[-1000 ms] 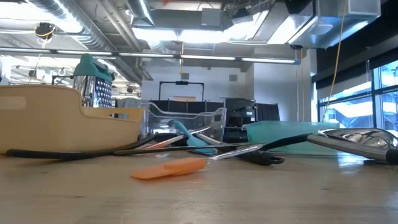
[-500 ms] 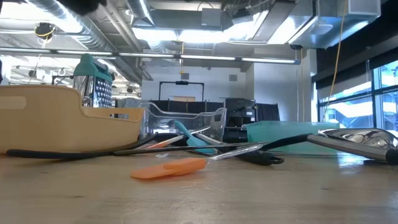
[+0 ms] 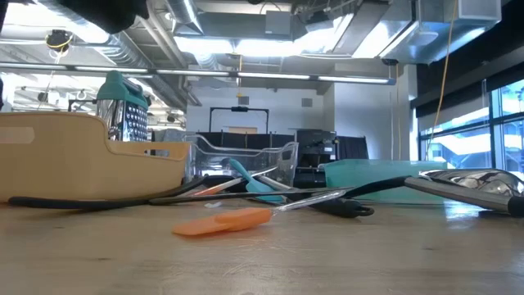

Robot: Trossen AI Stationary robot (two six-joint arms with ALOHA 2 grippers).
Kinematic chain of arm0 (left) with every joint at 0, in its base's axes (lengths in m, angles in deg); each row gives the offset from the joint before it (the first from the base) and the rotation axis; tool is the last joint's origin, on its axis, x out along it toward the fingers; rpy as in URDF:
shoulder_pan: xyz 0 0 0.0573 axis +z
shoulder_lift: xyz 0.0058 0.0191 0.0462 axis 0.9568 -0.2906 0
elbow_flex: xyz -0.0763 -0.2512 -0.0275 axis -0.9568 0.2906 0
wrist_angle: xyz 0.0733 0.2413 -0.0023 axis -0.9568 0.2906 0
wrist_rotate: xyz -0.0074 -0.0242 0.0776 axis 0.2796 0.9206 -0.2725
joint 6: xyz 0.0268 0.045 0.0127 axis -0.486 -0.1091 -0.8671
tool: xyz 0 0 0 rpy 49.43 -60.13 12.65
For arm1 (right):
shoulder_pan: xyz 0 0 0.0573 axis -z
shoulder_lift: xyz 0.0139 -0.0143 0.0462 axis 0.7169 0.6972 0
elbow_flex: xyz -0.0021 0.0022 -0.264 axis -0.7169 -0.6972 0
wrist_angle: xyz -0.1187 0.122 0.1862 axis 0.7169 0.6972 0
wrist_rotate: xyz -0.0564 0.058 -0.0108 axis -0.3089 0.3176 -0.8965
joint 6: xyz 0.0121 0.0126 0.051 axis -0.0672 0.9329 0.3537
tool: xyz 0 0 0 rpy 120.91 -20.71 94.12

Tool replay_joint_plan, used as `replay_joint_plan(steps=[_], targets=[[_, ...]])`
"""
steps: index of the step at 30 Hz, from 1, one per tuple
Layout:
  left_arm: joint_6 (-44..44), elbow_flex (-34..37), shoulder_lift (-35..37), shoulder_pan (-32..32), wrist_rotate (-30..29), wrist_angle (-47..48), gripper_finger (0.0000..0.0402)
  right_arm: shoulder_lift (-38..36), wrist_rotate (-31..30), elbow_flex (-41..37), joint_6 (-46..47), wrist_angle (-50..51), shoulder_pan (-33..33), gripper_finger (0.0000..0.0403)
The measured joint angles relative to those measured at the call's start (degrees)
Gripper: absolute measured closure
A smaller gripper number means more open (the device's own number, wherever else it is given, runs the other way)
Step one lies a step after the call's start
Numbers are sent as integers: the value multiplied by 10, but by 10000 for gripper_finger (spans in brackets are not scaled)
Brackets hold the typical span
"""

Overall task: Pick & Place Kitchen Items
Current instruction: Put the orange spatula into the green bin

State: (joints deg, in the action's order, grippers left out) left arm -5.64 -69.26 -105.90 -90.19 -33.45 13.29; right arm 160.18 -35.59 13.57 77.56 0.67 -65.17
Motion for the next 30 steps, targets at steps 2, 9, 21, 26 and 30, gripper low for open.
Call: replay_joint_plan(steps=[2, 9, 21, 26, 30], targets=[[0, -6, 0, 0, 8, 5, 372, 4, -8, 0, 0, -3, 0, 291], [-9, -34, 0, 0, 10, 59, 372, 18, -28, -1, 2, -9, 6, 290], [-10, -41, 0, 2, -3, 77, 372, 20, 21, 0, 2, -44, 5, 270], [-2, -41, 0, 9, -3, 82, 372, 20, 12, 0, 2, -43, 6, 221], [-1, -41, 0, 17, -7, 82, 372, 27, -23, 0, 2, -46, 5, 191]])
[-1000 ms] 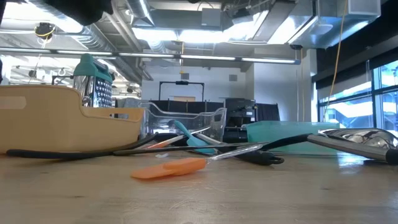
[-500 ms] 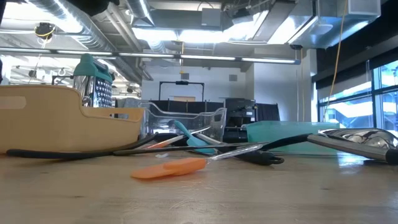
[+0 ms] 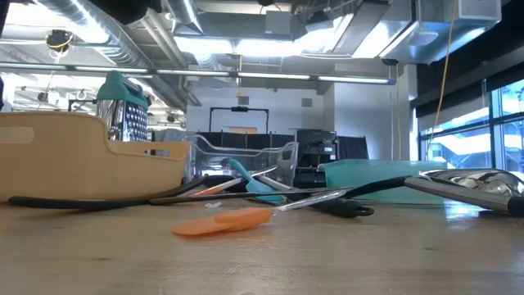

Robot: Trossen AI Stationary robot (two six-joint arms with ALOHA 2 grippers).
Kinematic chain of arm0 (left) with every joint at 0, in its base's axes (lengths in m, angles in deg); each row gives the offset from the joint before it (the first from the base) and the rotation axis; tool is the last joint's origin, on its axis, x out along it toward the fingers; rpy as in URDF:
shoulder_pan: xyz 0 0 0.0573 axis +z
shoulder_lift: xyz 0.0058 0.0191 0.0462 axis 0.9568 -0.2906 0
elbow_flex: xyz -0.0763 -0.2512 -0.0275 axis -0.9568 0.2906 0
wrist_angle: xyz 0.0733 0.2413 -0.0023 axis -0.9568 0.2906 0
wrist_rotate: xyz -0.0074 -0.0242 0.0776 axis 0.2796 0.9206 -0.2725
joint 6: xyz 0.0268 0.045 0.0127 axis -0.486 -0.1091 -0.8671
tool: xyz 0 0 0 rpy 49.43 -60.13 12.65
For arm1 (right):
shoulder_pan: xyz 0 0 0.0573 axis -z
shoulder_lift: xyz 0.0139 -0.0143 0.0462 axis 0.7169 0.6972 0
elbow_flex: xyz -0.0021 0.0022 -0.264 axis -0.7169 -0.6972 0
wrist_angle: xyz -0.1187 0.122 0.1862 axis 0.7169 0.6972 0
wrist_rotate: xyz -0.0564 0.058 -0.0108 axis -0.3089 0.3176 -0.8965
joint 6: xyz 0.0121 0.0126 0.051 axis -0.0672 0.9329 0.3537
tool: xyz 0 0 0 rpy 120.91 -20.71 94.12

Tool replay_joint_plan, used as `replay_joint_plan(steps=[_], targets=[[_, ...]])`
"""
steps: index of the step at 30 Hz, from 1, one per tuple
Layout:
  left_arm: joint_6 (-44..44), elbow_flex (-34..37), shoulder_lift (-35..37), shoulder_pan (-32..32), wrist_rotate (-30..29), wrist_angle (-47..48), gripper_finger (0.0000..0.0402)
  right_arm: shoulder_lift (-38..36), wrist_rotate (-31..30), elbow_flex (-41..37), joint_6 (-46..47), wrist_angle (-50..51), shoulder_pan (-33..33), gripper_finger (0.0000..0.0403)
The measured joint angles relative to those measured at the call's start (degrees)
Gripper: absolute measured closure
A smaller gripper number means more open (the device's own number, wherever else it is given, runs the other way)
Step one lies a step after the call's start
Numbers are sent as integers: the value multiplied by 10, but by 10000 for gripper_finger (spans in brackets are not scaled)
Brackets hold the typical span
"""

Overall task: Pick & Place Kitchen Items
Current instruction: Put the orange spatula into the green bin

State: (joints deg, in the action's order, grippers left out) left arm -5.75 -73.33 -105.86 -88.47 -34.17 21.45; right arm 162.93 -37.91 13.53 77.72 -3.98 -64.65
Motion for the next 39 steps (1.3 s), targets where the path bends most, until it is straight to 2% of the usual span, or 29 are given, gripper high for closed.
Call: replay_joint_plan(steps=[5, 11, 15, 20, 34, 39], targets=[[6, 0, 0, 8, -2, 0, 372, 18, -10, 0, 0, -25, 1, 186], [6, 0, 0, 8, -3, 1, 372, 26, -11, 0, 1, -43, 1, 216], [6, 0, 0, 4, -4, 6, 372, 26, -34, 0, 21, -42, 1, 269], [12, 1, 0, 4, -10, 7, 372, 26, -44, 0, 40, -29, 1, 375], [2, 2, 0, -12, 1, 39, 311, 26, -46, 0, 68, -9, 0, 377], [-88, 2, 0, -46, -79, 38, 290, 22, -54, 0, 69, -4, -2, 377]])
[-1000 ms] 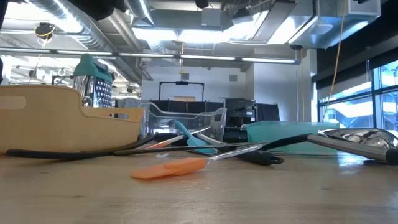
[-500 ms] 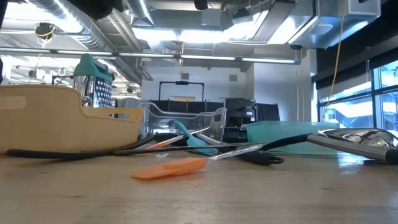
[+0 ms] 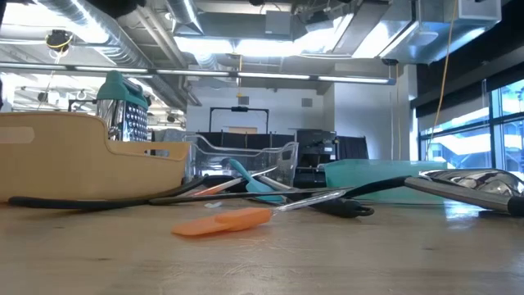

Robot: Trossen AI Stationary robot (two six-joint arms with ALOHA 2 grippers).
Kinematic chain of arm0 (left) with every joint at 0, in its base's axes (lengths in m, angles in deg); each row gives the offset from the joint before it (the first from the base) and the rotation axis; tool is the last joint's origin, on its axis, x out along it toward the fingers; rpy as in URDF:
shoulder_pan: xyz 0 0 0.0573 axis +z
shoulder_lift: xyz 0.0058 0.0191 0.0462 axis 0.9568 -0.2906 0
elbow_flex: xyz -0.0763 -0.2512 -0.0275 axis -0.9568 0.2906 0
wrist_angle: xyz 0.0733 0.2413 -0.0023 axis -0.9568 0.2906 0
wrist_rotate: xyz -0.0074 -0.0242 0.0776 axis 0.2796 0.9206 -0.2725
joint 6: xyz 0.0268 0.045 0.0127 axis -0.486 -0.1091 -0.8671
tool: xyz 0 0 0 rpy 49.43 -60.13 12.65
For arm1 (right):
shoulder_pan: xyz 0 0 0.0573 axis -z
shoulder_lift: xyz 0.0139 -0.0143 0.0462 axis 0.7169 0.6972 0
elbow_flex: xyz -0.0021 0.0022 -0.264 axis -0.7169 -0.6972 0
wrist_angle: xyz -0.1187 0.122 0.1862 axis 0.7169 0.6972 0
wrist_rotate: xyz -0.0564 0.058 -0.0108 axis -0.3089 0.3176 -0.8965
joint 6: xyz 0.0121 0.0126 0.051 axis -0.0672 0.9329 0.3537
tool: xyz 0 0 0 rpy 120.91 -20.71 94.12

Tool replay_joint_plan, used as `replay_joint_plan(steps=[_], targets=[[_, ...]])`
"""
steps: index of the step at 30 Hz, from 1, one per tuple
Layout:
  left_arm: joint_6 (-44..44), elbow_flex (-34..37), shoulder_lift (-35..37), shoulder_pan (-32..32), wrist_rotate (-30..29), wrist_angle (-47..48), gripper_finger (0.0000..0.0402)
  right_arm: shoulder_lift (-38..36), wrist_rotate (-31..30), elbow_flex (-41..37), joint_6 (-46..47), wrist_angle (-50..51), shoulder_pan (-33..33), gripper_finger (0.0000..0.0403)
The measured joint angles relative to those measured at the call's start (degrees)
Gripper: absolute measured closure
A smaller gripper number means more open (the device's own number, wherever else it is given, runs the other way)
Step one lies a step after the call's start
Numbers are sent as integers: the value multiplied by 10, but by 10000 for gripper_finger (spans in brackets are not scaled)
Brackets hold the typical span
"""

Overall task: Pick & Place Kitchen Items
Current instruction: Put the orange spatula into the green bin

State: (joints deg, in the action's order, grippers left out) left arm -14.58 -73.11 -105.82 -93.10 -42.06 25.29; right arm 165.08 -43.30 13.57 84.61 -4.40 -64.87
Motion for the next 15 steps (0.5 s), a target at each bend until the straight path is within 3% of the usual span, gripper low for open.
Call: replay_joint_plan(steps=[7, 12, 15], targets=[[-187, 1, 0, -79, -151, -46, 283, -10, -85, 0, -30, 15, -8, 377], [-322, 1, 0, -123, -329, -119, 294, -25, -151, 0, -39, 66, -11, 377], [-392, 1, 0, -137, -415, -153, 302, -41, -224, 0, -39, 98, -8, 377]])
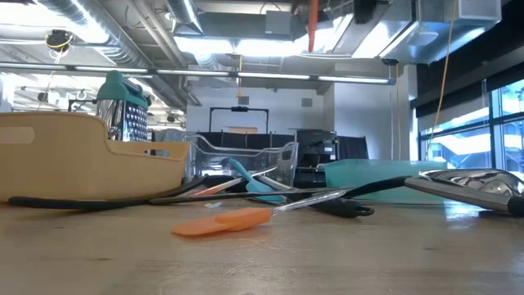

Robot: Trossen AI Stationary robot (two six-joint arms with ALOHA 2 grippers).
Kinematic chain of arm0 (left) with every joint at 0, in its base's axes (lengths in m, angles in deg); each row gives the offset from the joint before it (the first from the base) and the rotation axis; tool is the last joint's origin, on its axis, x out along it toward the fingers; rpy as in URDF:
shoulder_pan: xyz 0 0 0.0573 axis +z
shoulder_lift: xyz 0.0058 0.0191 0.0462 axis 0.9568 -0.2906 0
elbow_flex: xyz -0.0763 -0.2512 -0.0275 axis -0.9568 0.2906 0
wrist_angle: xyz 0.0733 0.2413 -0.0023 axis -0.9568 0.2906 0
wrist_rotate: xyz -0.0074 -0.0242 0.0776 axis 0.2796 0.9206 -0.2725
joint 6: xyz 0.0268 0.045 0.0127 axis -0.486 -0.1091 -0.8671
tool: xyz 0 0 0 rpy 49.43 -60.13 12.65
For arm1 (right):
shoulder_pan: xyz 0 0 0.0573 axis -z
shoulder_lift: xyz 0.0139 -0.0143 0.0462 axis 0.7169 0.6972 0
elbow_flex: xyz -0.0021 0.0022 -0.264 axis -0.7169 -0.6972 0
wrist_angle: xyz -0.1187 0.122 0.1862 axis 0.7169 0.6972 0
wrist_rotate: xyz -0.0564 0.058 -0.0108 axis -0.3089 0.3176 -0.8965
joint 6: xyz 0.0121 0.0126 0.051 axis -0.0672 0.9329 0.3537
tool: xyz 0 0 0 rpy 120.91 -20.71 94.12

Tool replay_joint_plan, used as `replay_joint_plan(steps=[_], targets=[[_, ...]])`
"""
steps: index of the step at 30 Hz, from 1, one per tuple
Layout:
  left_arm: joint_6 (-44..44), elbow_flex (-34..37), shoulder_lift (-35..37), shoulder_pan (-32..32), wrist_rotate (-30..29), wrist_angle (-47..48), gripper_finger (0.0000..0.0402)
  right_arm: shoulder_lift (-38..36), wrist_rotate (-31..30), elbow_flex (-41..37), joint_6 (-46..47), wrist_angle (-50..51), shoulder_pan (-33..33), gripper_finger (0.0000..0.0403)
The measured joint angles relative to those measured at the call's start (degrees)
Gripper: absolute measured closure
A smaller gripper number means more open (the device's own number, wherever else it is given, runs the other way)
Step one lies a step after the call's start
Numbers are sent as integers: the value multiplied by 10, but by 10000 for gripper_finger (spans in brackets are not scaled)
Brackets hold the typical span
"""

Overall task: Pick & Place Kitchen Items
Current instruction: Put the orange spatula into the green bin

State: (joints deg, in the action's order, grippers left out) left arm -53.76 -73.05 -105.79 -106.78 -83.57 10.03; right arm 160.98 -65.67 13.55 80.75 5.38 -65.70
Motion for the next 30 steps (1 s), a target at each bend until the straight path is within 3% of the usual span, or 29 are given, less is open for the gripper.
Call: replay_joint_plan(steps=[6, 12, 19, 24, 30], targets=[[-61, 0, 0, -10, -97, 2, 311, -60, -124, 0, 0, 100, -1, 377], [-91, 0, 0, -11, -148, 4, 311, -120, -224, 0, -10, 151, 6, 377], [-84, 0, 0, 2, -175, 4, 313, -194, -250, 0, -22, 209, 45, 377], [-84, 0, 0, 5, -186, 8, 313, -242, -316, 0, -147, 221, 103, 377], [-84, 0, 0, 5, -191, 22, 314, -265, -295, 0, -380, 222, 182, 377]])
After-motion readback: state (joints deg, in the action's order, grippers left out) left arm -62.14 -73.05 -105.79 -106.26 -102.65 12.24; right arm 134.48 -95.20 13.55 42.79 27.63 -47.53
